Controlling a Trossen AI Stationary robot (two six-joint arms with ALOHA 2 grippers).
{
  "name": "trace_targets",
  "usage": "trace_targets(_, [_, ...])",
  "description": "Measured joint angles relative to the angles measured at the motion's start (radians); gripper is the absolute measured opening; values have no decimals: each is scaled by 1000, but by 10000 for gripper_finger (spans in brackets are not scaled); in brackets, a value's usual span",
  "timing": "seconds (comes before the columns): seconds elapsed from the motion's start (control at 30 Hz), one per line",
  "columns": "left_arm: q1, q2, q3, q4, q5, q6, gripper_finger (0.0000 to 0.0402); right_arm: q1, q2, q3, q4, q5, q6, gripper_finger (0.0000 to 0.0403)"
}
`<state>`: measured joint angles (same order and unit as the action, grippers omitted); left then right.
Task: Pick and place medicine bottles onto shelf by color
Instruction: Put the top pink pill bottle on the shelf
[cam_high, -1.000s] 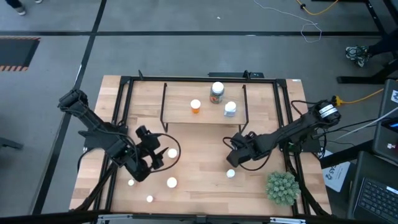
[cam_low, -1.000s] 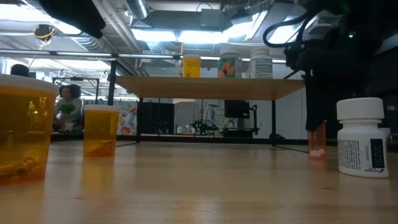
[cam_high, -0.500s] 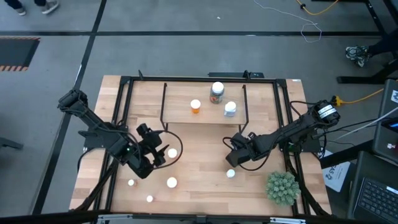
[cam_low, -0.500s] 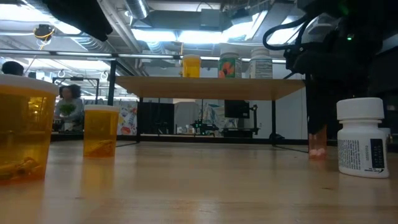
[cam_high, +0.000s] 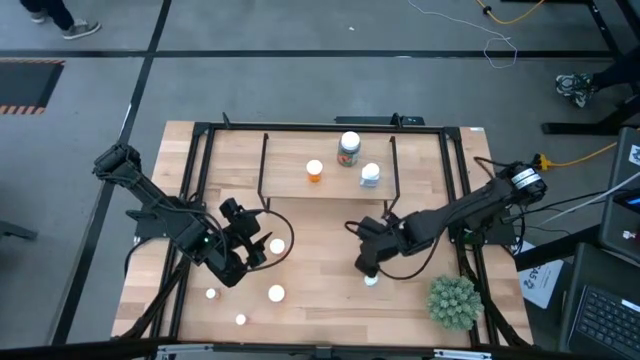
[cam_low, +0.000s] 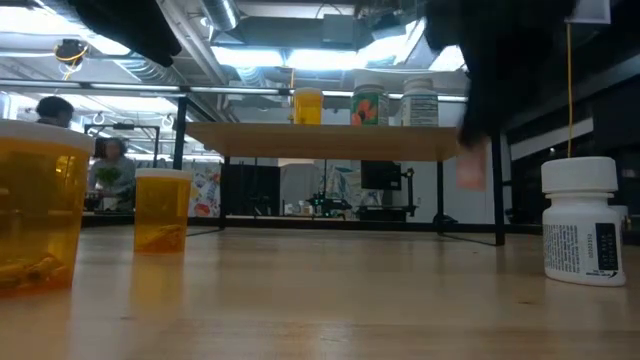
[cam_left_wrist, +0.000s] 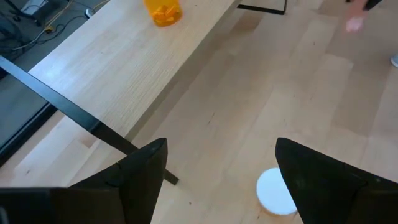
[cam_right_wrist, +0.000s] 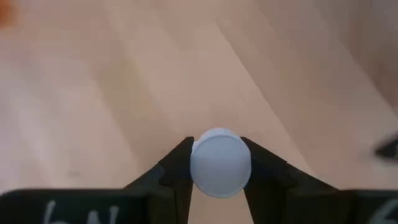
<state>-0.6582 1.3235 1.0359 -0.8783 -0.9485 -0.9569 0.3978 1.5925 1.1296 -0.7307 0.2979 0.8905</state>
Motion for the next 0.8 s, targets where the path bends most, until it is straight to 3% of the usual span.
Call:
trace_targets(0.47, [0, 0, 0, 0, 0, 1, 295, -163, -1, 590, -289, 155, -531, 111])
trace_targets(0.67, [0, 0, 0, 0, 0, 0, 295, -292, -2, 790, -631, 302, -529, 109])
trace_targets(0.8, [0, 0, 0, 0, -5, 0, 295, -412, -3, 849, -790, 318, -481, 109])
